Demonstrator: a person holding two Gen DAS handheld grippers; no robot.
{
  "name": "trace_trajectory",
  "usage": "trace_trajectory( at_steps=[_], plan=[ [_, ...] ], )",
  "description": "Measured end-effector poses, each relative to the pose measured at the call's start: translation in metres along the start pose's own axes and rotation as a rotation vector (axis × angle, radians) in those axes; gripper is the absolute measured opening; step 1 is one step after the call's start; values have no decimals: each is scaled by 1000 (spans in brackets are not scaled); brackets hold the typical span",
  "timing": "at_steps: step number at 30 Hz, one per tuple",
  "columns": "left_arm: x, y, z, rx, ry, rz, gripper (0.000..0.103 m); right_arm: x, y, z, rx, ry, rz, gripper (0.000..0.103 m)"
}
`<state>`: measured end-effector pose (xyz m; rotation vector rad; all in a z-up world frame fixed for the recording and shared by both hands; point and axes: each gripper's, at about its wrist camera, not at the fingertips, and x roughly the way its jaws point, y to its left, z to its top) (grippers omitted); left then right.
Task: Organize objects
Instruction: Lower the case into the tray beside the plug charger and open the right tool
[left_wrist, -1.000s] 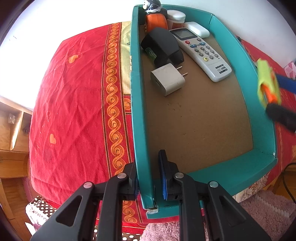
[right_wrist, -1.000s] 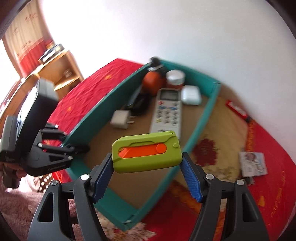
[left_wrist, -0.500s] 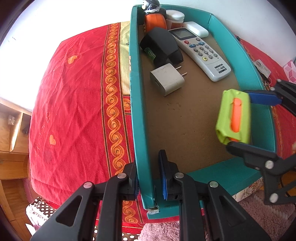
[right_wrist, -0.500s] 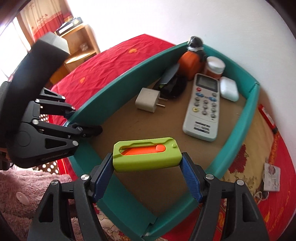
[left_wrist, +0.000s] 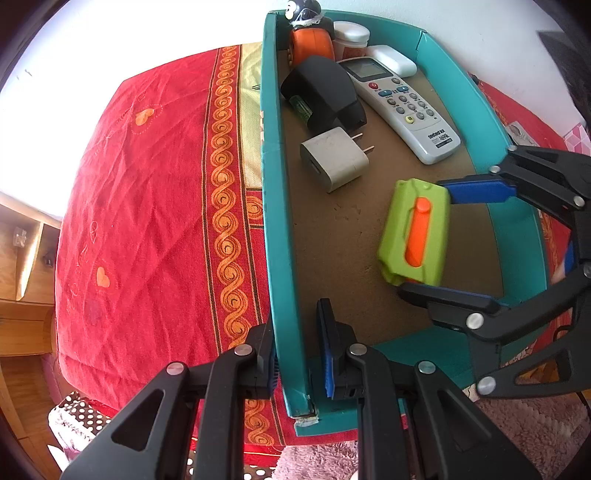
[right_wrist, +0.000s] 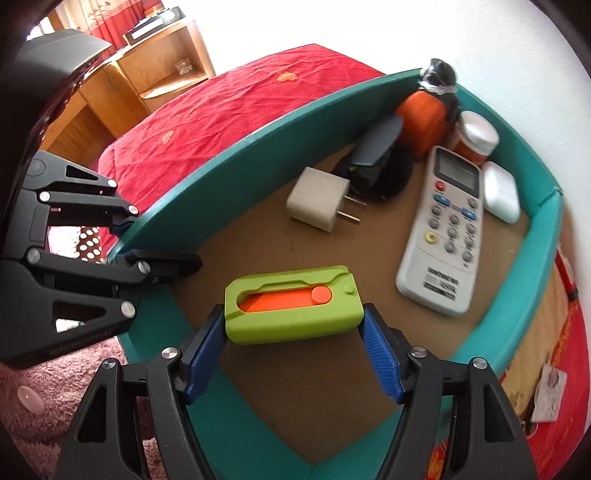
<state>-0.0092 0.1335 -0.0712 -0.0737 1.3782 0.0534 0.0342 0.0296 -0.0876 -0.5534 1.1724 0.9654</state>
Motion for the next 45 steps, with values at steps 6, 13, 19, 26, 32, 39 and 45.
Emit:
trace_trajectory(
  at_steps=[6, 13, 19, 26, 32, 39, 45],
  plan=[
    [1, 5, -1, -16, 1, -20, 15, 11, 5, 11, -52, 7, 7, 72],
    [0, 7, -1, -8, 1, -20, 15, 5, 3, 14, -80, 1, -5, 73],
    [0, 7, -1, -8, 1, -21, 15, -8, -6, 6, -81, 12, -25, 73],
    [0, 7, -1, -10, 1, -21, 15, 2, -14, -4, -79, 80, -62, 74],
    [0, 7, -1, -10, 1, -21, 15, -18, -13, -5, -93, 32, -69, 76],
    [0, 7, -1, -10, 1, -21, 15, -27, -24, -7, -141, 136, -109, 39],
    [0, 7, -1, -10, 1, -20, 15, -4, -12, -8, -229, 191, -143, 36]
  ],
)
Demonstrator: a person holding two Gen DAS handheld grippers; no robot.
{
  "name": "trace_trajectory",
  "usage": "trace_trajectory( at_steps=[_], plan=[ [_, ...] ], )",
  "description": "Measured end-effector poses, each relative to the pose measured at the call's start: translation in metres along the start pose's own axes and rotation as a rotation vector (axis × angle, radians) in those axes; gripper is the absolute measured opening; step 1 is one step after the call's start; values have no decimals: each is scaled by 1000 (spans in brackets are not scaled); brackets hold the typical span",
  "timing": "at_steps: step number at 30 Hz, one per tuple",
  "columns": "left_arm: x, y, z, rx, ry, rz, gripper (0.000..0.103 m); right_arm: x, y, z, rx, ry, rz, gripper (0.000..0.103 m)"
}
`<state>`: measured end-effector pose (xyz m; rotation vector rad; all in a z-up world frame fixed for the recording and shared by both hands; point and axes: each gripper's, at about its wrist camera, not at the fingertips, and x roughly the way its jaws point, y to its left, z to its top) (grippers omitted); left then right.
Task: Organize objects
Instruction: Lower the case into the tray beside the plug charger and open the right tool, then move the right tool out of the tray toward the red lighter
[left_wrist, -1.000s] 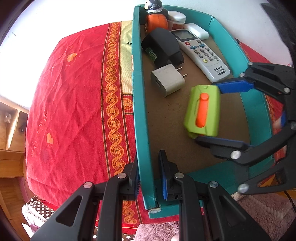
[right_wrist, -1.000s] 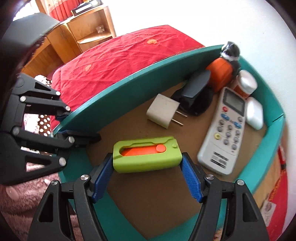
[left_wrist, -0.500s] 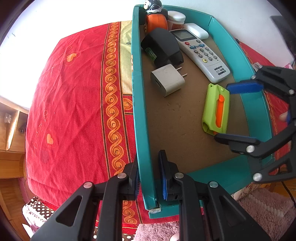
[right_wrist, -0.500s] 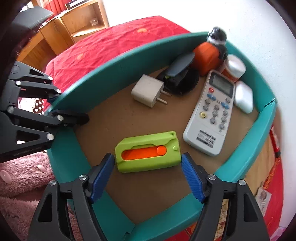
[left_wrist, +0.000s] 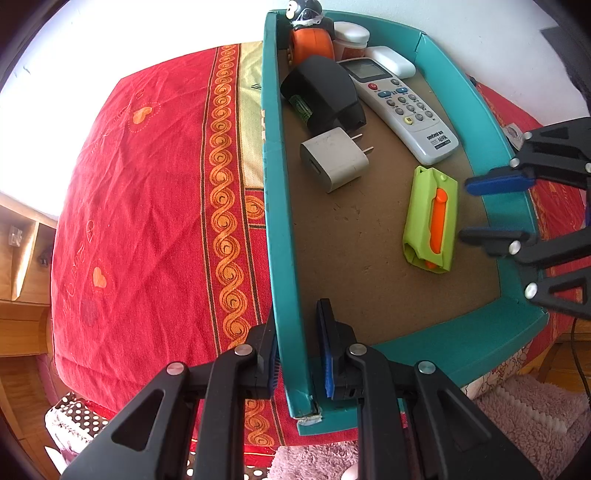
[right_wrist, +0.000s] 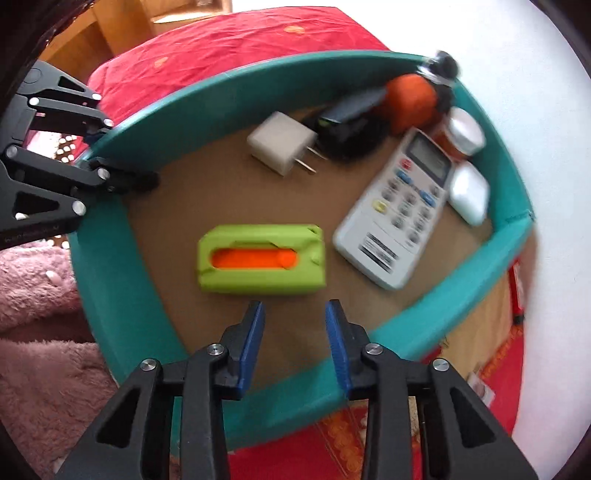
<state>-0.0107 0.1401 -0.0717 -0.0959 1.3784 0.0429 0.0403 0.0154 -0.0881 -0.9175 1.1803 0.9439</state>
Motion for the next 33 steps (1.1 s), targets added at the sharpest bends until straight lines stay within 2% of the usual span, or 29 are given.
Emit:
trace_trajectory(
  at_steps=[4, 14, 18, 21, 27, 30, 33],
  plan=[
    [1, -1, 1, 1, 1, 1, 15, 5, 12, 11, -28, -40, 16, 31],
    [0, 8, 2, -29, 2, -28, 15, 5, 27, 28, -30, -143, 64, 28],
    [0, 6, 3, -12, 0, -11, 15, 0, 9, 18, 78, -186, 160, 30],
    [0, 6, 2, -9, -2, -12, 15, -8, 2, 10, 135, -221, 184, 32],
    [-1, 2, 0, -7, -8, -12, 15, -35, -15, -12, 267, -291, 145, 34],
    [-2, 1, -2, -6, -11, -13, 15, -57, -30, -35, 382, -336, 120, 35],
    [-2, 1, -3, -4, -15, -15, 15, -65, -51, -65, 515, -356, 76, 41]
  ],
)
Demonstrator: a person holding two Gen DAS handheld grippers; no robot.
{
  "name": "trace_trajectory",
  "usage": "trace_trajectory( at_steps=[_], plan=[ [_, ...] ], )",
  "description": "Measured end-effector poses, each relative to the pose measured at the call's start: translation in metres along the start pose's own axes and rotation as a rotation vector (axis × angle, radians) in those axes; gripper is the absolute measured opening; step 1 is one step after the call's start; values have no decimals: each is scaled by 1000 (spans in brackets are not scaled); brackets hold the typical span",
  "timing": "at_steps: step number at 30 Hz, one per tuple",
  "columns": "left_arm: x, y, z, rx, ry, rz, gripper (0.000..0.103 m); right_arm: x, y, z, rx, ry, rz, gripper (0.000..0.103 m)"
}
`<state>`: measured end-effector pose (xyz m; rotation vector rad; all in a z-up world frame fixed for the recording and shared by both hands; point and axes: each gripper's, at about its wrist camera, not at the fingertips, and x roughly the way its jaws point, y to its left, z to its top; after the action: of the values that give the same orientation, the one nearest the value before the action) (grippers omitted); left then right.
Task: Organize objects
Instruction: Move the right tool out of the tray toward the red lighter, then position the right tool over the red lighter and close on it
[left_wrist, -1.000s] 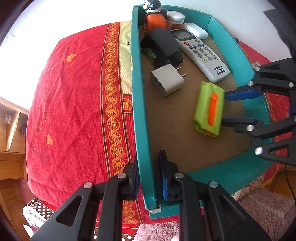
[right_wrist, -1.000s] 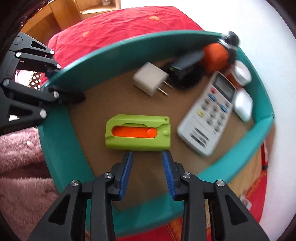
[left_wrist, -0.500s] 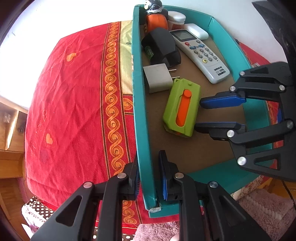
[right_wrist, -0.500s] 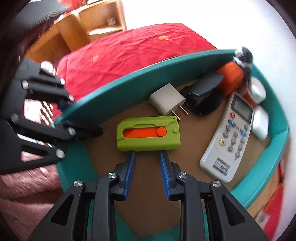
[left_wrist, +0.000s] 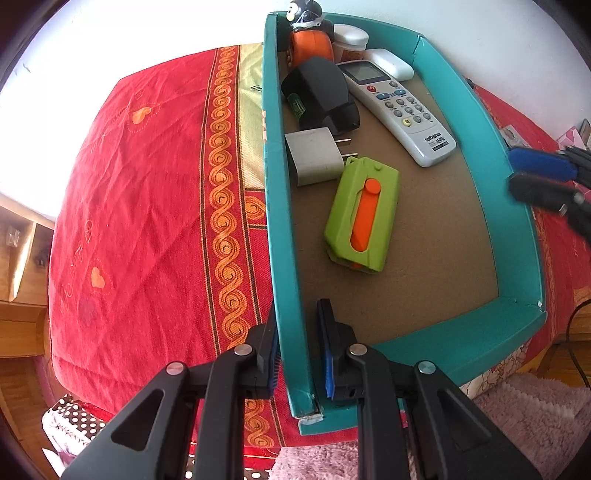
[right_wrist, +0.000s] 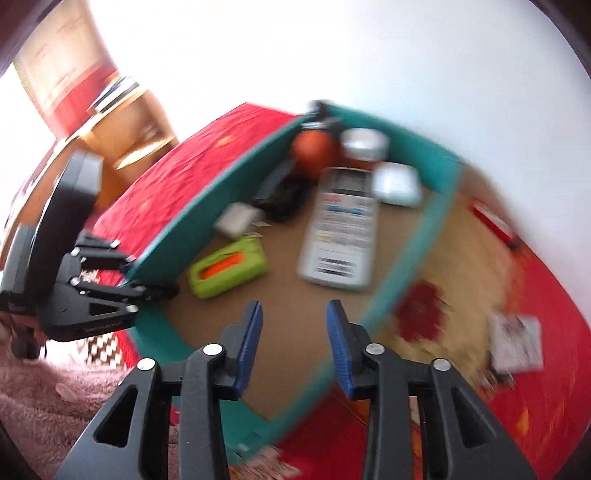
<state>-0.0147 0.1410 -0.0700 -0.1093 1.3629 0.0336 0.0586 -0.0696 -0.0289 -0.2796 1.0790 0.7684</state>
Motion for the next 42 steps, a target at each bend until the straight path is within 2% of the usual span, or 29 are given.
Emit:
trace_trajectory(
  at_steps=[8, 10, 12, 16, 19, 23, 30, 34, 42],
  plan=[
    [0, 0, -1, 0, -3, -1, 15, -10, -90, -23, 296, 15, -151, 48],
    [0, 1, -1, 0, -1, -1, 15, -5, -114, -18, 383, 12, -155, 65],
    [0, 0, 0, -4, -1, -1, 15, 1, -126, -9, 437, -10, -168, 75],
    [0, 0, 1, -13, 3, 6, 15, 18, -150, 14, 539, -38, -194, 77],
    [1, -2, 2, -15, 7, 11, 15, 36, -160, 32, 547, -44, -255, 83],
    [2, -3, 2, -23, 6, 13, 15, 53, -168, 53, 567, -53, -322, 83],
    [3, -3, 1, -31, 6, 14, 15, 72, -172, 73, 575, -83, -337, 84],
    [3, -3, 1, -28, 10, 15, 15, 77, -170, 77, 575, -116, -360, 88],
    [5, -2, 3, -30, 13, 15, 15, 79, -177, 81, 582, -145, -368, 89]
  ],
)
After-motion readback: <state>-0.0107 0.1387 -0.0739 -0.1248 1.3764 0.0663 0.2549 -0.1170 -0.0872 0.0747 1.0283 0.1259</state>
